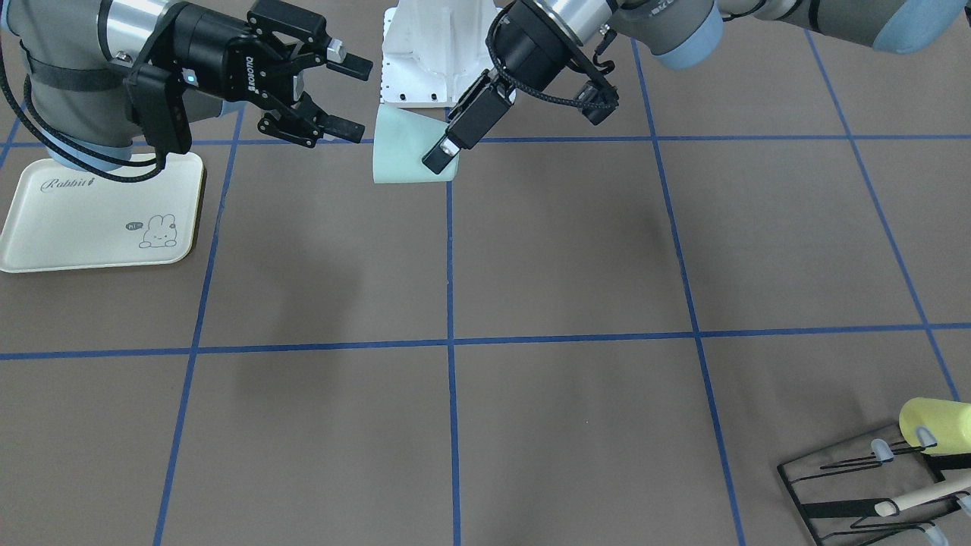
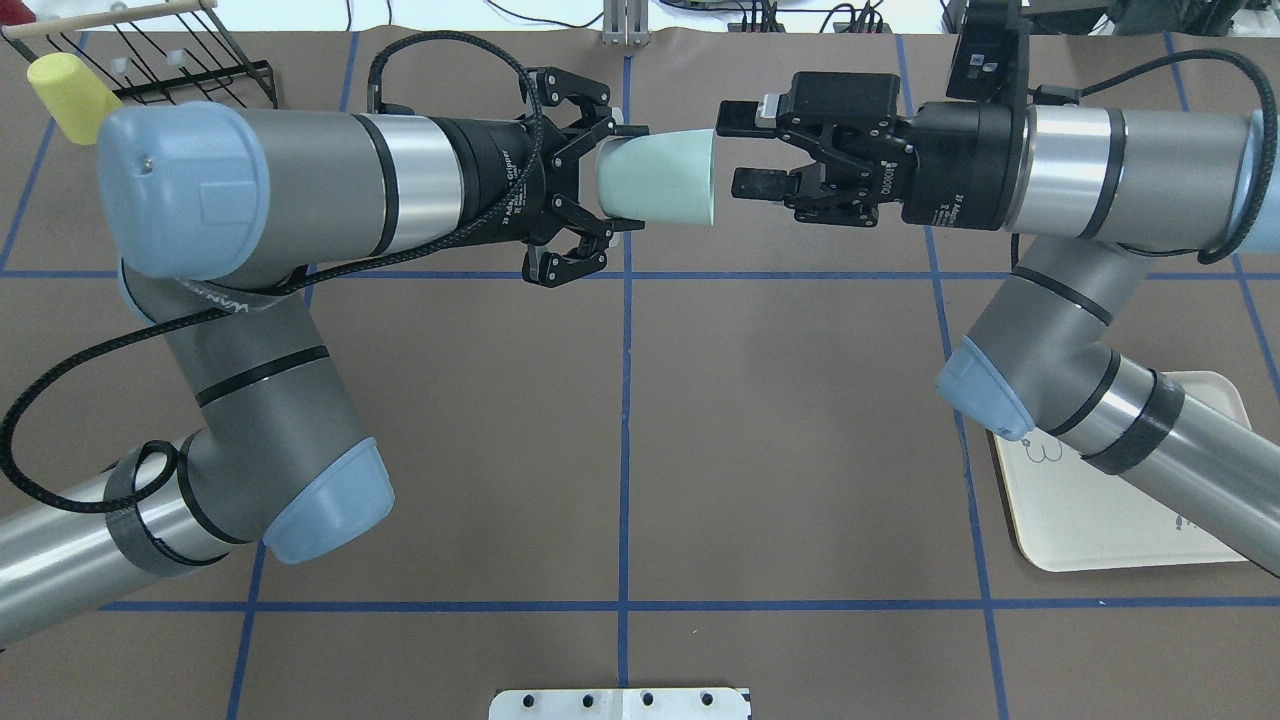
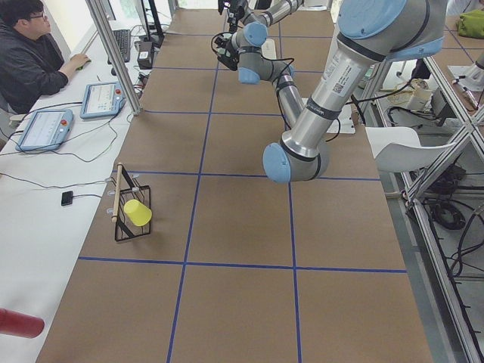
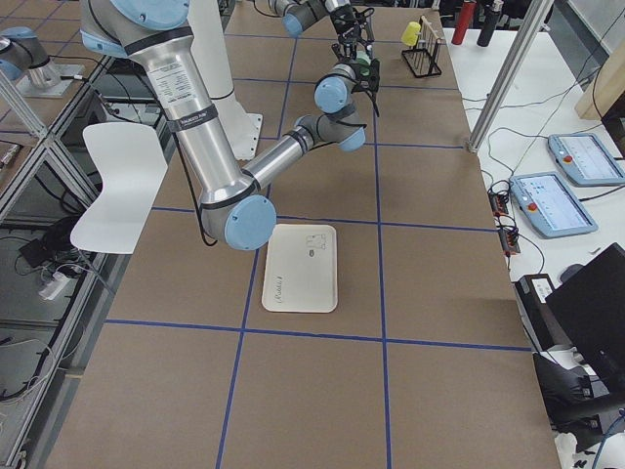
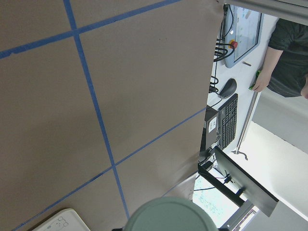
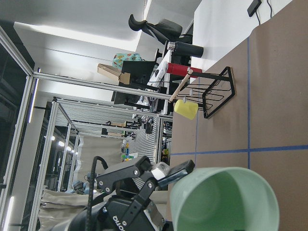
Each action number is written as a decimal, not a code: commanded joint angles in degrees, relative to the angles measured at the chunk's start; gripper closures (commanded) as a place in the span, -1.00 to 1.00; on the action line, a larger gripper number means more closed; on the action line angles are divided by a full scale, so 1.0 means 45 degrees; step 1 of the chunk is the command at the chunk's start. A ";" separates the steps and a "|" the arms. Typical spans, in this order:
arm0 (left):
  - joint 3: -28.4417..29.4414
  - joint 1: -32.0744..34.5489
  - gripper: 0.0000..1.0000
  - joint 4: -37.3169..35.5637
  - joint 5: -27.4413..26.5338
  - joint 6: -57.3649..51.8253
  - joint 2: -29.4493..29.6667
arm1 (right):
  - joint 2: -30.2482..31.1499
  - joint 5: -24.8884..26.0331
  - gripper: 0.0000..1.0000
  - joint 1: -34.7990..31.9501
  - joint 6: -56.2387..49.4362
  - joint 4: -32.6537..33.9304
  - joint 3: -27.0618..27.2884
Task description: Left arm grabs green cup and hands to right arm on tray
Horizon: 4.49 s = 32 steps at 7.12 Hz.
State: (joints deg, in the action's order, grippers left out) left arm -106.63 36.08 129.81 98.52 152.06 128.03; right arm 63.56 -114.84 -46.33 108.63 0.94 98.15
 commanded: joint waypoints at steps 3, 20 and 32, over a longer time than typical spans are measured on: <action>-0.0014 -0.0304 1.00 0.0020 -0.0018 0.0038 0.0026 | -0.0022 0.0109 -0.72 0.0022 0.0000 0.0007 -0.0072; -0.0171 -0.0421 1.00 0.0039 -0.0018 0.0409 0.0045 | -0.0003 0.0148 0.20 0.0295 0.0137 0.0007 -0.0131; -0.0034 -0.0480 1.00 0.0039 -0.0018 0.0370 0.0026 | 0.0114 0.0109 0.52 0.0392 0.0137 0.0007 -0.0111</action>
State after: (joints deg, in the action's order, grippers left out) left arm -106.79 33.93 129.99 98.44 153.72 128.21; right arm 64.07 -114.35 -44.64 109.25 0.97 97.69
